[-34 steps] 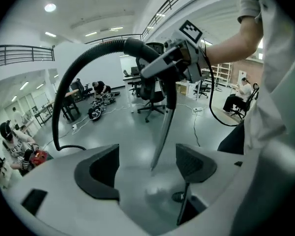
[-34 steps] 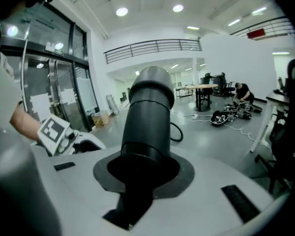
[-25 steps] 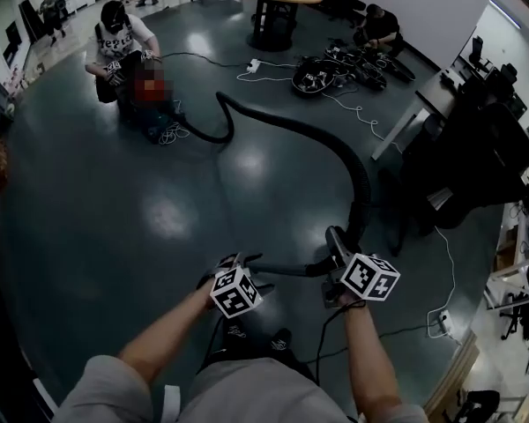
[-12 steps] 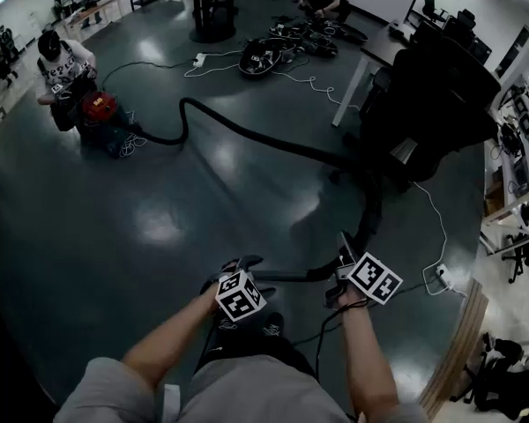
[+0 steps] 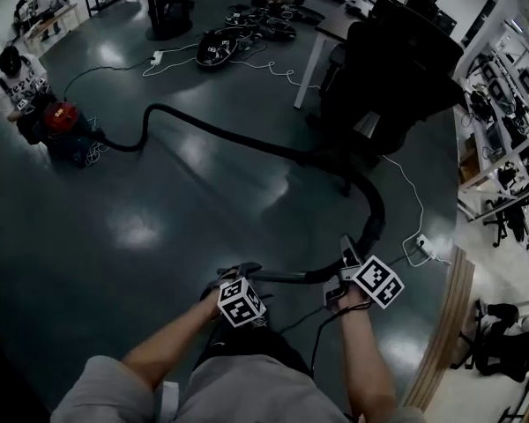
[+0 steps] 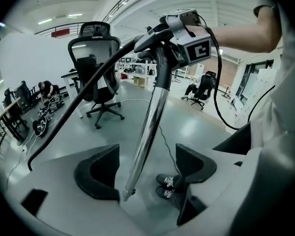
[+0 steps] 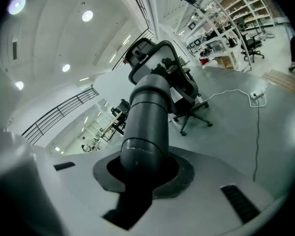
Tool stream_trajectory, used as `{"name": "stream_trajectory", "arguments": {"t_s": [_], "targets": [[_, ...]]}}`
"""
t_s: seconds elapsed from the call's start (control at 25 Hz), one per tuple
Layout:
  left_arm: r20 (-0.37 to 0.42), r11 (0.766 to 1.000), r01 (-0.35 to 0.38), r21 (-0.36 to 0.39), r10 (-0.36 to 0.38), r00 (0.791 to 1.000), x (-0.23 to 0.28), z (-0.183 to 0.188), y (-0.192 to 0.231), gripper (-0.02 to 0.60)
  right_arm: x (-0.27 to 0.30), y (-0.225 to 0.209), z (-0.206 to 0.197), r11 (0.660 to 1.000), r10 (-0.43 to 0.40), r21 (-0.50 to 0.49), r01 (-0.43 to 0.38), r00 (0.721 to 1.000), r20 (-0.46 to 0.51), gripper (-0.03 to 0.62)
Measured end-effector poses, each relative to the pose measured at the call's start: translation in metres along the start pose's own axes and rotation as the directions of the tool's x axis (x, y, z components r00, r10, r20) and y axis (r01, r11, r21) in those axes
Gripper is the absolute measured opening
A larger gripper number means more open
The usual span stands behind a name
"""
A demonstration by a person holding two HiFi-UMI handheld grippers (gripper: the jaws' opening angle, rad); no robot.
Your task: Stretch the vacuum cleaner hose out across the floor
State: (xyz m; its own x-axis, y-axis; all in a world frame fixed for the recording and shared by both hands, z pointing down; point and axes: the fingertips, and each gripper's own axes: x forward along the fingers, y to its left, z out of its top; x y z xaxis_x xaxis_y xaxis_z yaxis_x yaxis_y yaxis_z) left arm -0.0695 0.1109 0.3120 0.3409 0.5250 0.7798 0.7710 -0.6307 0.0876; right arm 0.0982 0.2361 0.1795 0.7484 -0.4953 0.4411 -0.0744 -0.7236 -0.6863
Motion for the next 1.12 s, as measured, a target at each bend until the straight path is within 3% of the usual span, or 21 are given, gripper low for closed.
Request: {"name": "stream_trajectory", "arguments": {"t_s": [0.32, 0.56, 0.76, 0.92, 0.96, 1.08, 1.12], "targets": [[0.032, 0.992, 0.074, 0.101, -0.077, 0.997, 0.037, 0.037, -0.030, 0.367, -0.035, -0.038, 0.009, 0.986, -0.091, 0.147, 0.084, 0.995, 0.042, 0.083], [0.025, 0.977, 0.113, 0.178, -0.120, 0.993, 0.073, 0.072, -0.069, 0.367, -0.067, -0.078, 0.012, 0.950, -0.119, 0.294, 0.107, 0.993, 0.025, 0.083], [-0.009, 0.979, 0.111, 0.173, -0.111, 0.994, 0.118, 0.097, -0.121, 0.365, -0.101, -0.138, 0.022, 0.919, -0.078, 0.387, 0.073, 0.997, -0.003, 0.083], [-0.038, 0.987, 0.093, 0.135, -0.088, 0.995, 0.167, 0.106, -0.176, 0.364, -0.123, -0.192, 0.018, 0.914, -0.054, 0.400, 0.074, 0.997, -0.060, 0.083], [-0.042, 0.990, 0.074, 0.121, -0.069, 0.997, 0.179, 0.108, -0.185, 0.358, -0.125, -0.203, 0.016, 0.916, -0.048, 0.394, 0.077, 0.995, -0.082, 0.083], [-0.035, 0.995, 0.013, 0.097, -0.009, 0.999, 0.209, 0.115, -0.203, 0.212, -0.131, -0.232, 0.013, 0.925, -0.038, 0.371, 0.086, 0.990, -0.136, 0.083], [-0.032, 0.994, 0.005, 0.108, -0.001, 0.999, 0.216, 0.118, -0.210, 0.192, -0.134, -0.240, 0.014, 0.928, -0.033, 0.364, 0.085, 0.988, -0.148, 0.084]]}}
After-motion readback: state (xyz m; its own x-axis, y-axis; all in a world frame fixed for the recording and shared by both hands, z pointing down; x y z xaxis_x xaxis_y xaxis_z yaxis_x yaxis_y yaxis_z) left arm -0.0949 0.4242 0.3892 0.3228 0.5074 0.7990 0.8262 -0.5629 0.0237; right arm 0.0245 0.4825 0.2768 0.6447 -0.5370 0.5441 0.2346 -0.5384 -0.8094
